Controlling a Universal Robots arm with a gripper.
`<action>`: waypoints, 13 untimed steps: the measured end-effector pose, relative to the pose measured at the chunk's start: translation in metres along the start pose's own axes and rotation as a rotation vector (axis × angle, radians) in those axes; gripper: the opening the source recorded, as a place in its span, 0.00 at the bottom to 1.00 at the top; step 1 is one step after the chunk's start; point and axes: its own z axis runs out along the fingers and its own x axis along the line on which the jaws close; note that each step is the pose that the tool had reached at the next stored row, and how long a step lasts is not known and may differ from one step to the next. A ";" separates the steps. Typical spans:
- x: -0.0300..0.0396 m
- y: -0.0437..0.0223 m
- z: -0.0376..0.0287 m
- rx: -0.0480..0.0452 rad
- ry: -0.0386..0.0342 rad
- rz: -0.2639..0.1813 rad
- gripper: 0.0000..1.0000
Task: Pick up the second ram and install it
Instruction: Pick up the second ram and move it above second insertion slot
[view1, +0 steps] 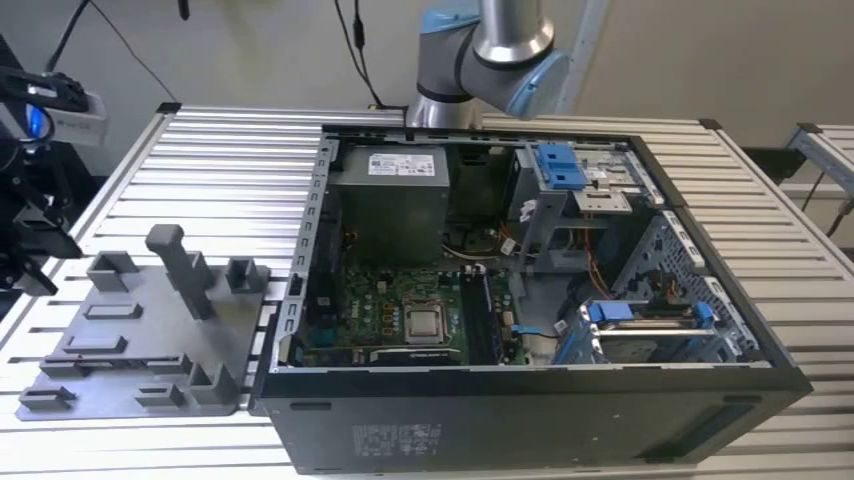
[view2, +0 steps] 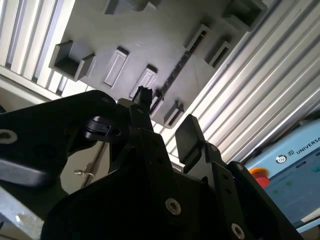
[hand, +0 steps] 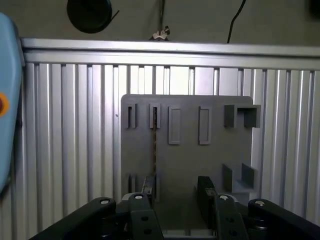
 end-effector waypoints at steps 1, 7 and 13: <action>0.0001 0.0000 0.0014 0.0000 0.0000 0.000 0.48; 0.0012 -0.0002 0.0106 0.0000 0.0000 0.000 0.48; 0.0028 -0.0003 0.0216 0.0000 0.0000 0.000 0.48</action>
